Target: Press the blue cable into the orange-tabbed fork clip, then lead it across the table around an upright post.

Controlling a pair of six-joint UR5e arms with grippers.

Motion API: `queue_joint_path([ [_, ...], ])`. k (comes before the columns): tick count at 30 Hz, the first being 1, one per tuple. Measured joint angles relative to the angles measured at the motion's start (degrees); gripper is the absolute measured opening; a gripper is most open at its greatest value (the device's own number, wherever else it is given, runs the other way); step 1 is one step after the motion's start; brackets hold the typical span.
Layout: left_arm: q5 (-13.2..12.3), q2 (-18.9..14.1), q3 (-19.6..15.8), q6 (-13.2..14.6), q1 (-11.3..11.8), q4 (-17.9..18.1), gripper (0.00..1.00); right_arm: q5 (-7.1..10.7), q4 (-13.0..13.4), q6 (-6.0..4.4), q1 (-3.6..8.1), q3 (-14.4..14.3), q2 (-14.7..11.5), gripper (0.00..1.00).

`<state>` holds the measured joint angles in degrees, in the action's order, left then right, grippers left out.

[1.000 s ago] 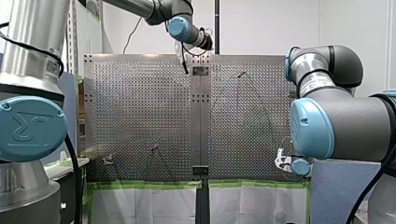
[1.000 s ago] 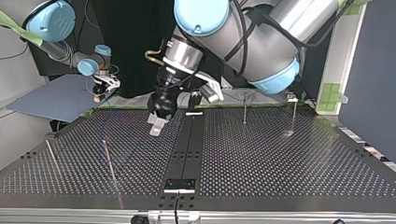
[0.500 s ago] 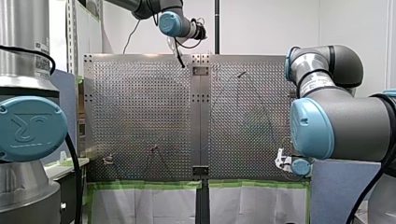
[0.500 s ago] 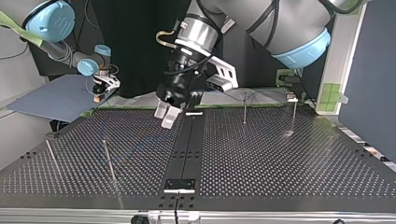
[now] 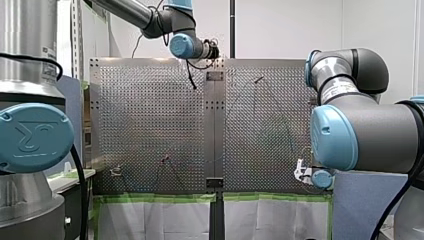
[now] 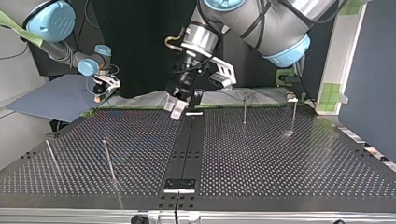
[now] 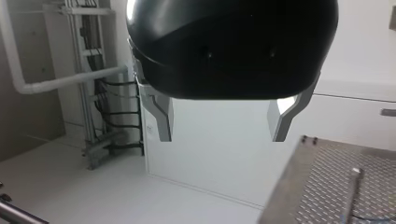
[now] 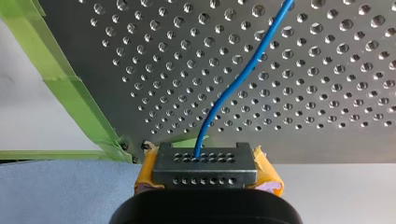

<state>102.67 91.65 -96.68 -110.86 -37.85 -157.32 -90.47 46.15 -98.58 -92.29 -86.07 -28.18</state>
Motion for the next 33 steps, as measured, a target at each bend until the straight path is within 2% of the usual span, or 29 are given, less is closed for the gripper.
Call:
queue_joint_path([
  [16,0.09,0.4,-8.1,0.52,0.43,8.09,1.0,0.03,0.0,0.12,-0.19,0.01,0.0,0.0],
  [24,1.63,0.4,-12.28,2.38,0.74,12.29,1.0,0.03,-0.03,0.12,-0.21,0.01,0.0,0.0],
  [33,2.19,0.38,-16.72,3.79,1.26,16.7,1.0,0.1,-0.07,0.01,-0.2,0.02,0.0,0.0],
])
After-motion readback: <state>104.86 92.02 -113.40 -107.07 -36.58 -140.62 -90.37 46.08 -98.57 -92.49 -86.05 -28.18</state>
